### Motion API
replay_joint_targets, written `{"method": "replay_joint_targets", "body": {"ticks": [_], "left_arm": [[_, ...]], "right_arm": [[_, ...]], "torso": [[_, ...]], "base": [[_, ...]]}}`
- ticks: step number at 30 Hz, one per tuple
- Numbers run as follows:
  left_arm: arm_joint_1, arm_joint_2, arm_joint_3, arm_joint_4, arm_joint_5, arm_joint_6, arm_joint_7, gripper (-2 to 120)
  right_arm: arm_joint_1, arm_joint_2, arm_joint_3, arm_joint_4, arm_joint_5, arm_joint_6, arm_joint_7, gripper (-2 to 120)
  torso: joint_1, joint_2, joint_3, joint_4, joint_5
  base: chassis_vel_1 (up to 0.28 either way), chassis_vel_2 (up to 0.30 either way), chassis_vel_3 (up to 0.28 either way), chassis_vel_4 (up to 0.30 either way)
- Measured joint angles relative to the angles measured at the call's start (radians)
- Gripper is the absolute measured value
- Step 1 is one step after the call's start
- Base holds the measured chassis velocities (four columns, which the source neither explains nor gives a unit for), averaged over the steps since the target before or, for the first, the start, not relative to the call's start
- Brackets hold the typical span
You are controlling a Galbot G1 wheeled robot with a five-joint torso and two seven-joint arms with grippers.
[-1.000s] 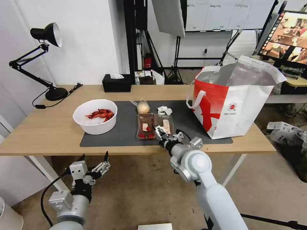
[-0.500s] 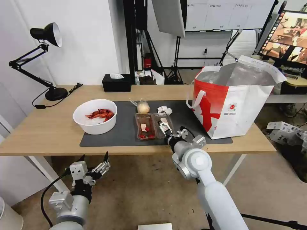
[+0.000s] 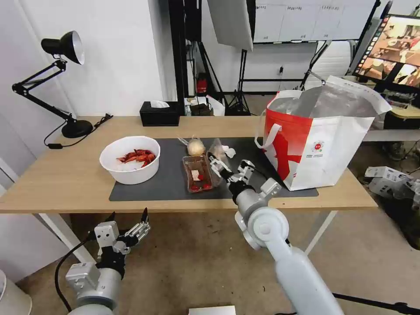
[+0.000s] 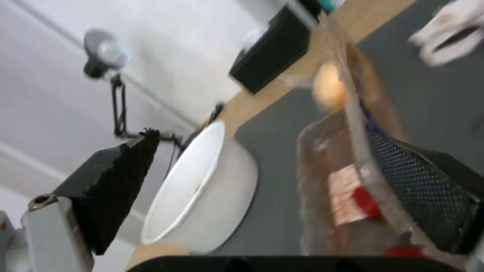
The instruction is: Pick up the trash from the table and place it into the takeout bag.
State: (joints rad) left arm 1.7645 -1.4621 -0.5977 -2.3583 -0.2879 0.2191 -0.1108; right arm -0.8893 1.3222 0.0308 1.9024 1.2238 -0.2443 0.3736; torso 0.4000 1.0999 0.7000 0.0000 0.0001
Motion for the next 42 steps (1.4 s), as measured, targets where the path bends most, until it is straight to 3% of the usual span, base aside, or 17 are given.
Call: {"method": "replay_joint_targets", "body": {"ticks": [4, 6, 7, 8, 10, 14, 23, 27, 29, 30, 33, 34, 37, 39, 41, 42], "left_arm": [[0.000, -0.002, 0.000, 0.000, 0.000, 0.000, 0.000, 100], [0.001, -0.001, -0.003, -0.001, 0.000, 0.000, 0.000, 100], [0.001, -0.001, -0.003, -0.001, 0.000, 0.000, 0.000, 100], [0.003, 0.000, -0.007, -0.002, 0.000, 0.000, 0.000, 100], [0.007, -0.002, -0.008, -0.005, 0.000, 0.000, 0.000, 100], [0.008, -0.001, -0.012, -0.010, 0.000, -0.001, 0.000, 100], [0.004, 0.007, -0.017, -0.011, -0.006, -0.001, 0.000, 100], [-0.005, 0.010, -0.012, -0.005, -0.007, -0.001, 0.000, 100], [-0.015, 0.017, -0.011, -0.002, -0.012, -0.001, 0.000, 100], [-0.015, 0.017, -0.011, -0.002, -0.012, -0.001, 0.000, 100], [-0.033, 0.034, -0.014, 0.002, -0.025, -0.003, -0.001, 100], [-0.033, 0.034, -0.014, 0.002, -0.025, -0.003, -0.001, 100], [-0.055, 0.057, -0.016, 0.006, -0.042, -0.001, -0.001, 100], [-0.059, 0.060, -0.017, 0.006, -0.046, 0.000, -0.001, 100], [-0.077, 0.082, -0.018, 0.005, -0.083, 0.014, -0.002, 100], [-0.077, 0.082, -0.018, 0.005, -0.083, 0.014, -0.002, 100]], "right_arm": [[0.037, 0.002, -0.017, -0.013, 0.069, -0.059, 0.039, 100], [0.085, 0.028, -0.027, -0.039, 0.199, -0.134, 0.155, 100], [0.085, 0.028, -0.027, -0.039, 0.199, -0.134, 0.155, 100], [0.119, 0.055, -0.023, -0.063, 0.283, -0.166, 0.246, 100], [0.150, 0.077, -0.011, -0.083, 0.331, -0.176, 0.308, 100], [0.165, 0.082, -0.008, -0.085, 0.351, -0.177, 0.357, 100], [0.154, 0.066, -0.002, -0.076, 0.361, -0.173, 0.347, 100], [0.162, 0.005, -0.027, -0.059, 0.251, -0.173, 0.198, 100], [0.213, -0.065, -0.066, -0.074, 0.092, -0.173, 0.045, 99], [0.213, -0.065, -0.066, -0.074, 0.092, -0.173, 0.045, 99], [0.327, -0.144, -0.133, -0.180, -0.148, -0.120, -0.198, 89], [0.327, -0.144, -0.133, -0.180, -0.148, -0.120, -0.198, 89], [0.451, -0.182, -0.206, -0.325, -0.239, -0.072, -0.407, 73], [0.465, -0.184, -0.217, -0.342, -0.244, -0.067, -0.431, 72], [0.549, -0.184, -0.286, -0.467, -0.305, -0.032, -0.582, 60], [0.549, -0.184, -0.286, -0.467, -0.305, -0.032, -0.582, 60]], "torso": [[0.000, 0.000, 0.000, 0.0000, -0.0001], [0.000, 0.000, 0.000, -0.0001, 0.0000], [0.000, 0.000, 0.000, -0.0001, 0.0000], [0.000, 0.000, 0.000, 0.0003, -0.0002], [0.000, 0.000, 0.000, 0.0004, -0.0002], [0.000, 0.000, 0.000, 0.0001, -0.0001], [0.000, 0.000, 0.000, 0.0001, 0.0000], [0.000, 0.000, 0.000, 0.0000, 0.0002], [0.000, 0.000, 0.000, -0.0001, 0.0001], [0.000, 0.000, 0.000, -0.0001, 0.0001], [0.000, 0.000, 0.000, -0.0001, 0.0000], [0.000, 0.000, 0.000, -0.0001, 0.0000], [0.000, 0.000, 0.000, 0.0000, 0.0000], [0.000, 0.000, 0.000, -0.0001, -0.0001], [0.000, 0.000, 0.000, 0.0001, 0.0000], [0.000, 0.000, 0.000, 0.0001, 0.0000]], "base": [[0.000, 0.000, 0.000, 0.000], [0.000, 0.000, 0.000, 0.000], [0.000, 0.000, 0.000, 0.000], [0.000, 0.000, 0.000, 0.000], [0.000, 0.000, 0.000, 0.000], [0.000, 0.000, 0.000, 0.000], [0.000, 0.000, 0.000, 0.000], [0.000, 0.000, 0.000, 0.000], [0.000, 0.000, 0.000, 0.000], [0.000, 0.000, 0.000, 0.000], [0.000, 0.000, 0.000, 0.000], [0.000, 0.000, 0.000, 0.000], [0.000, 0.000, 0.000, 0.000], [0.000, 0.000, 0.000, 0.000], [0.000, 0.000, 0.000, 0.000], [0.000, 0.000, 0.000, 0.000]]}}
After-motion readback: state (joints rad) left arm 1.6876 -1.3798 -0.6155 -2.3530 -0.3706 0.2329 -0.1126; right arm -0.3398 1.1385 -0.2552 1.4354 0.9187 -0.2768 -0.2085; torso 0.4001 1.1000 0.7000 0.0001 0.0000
